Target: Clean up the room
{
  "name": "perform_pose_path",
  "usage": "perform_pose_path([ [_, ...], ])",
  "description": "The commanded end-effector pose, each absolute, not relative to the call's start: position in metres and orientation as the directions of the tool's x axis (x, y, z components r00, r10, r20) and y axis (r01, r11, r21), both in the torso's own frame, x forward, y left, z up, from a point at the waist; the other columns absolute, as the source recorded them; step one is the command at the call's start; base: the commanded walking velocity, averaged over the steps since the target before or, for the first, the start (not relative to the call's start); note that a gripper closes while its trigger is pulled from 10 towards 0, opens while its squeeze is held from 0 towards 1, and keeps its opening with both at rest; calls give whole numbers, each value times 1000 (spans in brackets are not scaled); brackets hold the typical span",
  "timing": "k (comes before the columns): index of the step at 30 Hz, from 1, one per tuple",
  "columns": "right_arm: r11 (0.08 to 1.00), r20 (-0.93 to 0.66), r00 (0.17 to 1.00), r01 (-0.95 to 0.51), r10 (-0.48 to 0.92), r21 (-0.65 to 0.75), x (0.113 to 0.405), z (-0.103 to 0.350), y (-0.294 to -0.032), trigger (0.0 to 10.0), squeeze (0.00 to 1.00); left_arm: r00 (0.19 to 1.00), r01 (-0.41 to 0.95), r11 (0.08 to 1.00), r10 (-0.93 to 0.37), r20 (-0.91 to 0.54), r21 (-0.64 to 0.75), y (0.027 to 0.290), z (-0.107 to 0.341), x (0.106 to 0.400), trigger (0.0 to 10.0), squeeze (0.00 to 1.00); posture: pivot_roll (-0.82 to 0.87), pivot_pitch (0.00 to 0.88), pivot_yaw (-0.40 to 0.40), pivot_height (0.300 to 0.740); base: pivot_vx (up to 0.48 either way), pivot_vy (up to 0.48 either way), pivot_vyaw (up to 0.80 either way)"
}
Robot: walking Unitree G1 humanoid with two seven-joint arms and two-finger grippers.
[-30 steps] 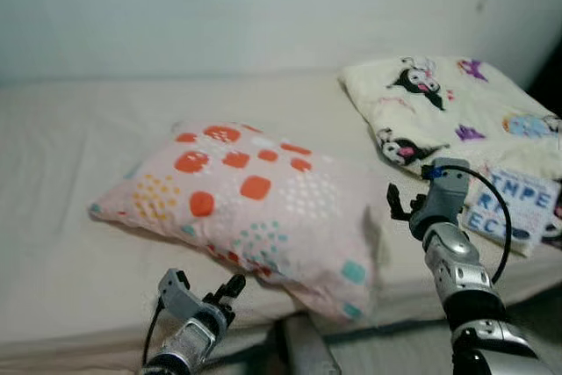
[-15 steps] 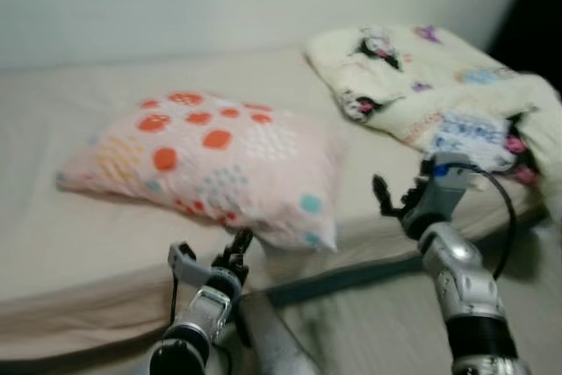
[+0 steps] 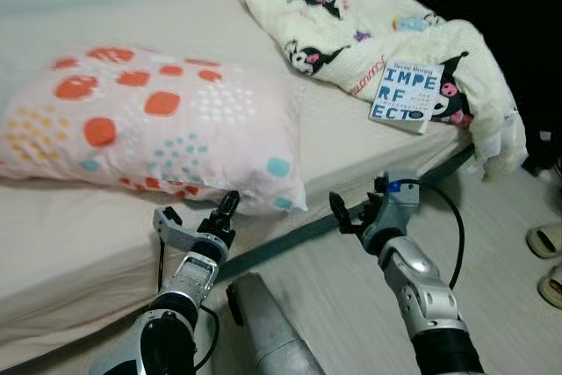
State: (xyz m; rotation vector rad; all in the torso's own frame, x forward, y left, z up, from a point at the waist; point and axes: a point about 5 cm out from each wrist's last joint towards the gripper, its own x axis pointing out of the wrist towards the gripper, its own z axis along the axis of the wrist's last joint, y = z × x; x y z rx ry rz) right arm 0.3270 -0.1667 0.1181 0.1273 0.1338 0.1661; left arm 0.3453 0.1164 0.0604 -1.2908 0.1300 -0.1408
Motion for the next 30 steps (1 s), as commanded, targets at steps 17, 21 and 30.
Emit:
perform_pose_path([
  [17, 959, -141, 955, -238, 260, 155, 315, 118, -145, 10000, 0, 972, 217, 228, 37, 231, -949, 181, 131, 381, 10000, 1000, -416, 218, -75, 417, 0, 0, 0],
  [21, 958, -144, 954, -240, 263, 158, 314, 118, -144, 10000, 0, 982, 142, 245, 86, 168, -959, 195, 124, 378, 10000, 1000, -413, 225, -74, 392, 0, 0, 0],
  [30, 955, -146, 951, -250, 274, 161, 309, 118, -140, 10000, 0, 990, 18, 367, 123, 67, -930, 198, 117, 377, 10000, 251, -441, 240, -77, 362, 0, 0, 0],
])
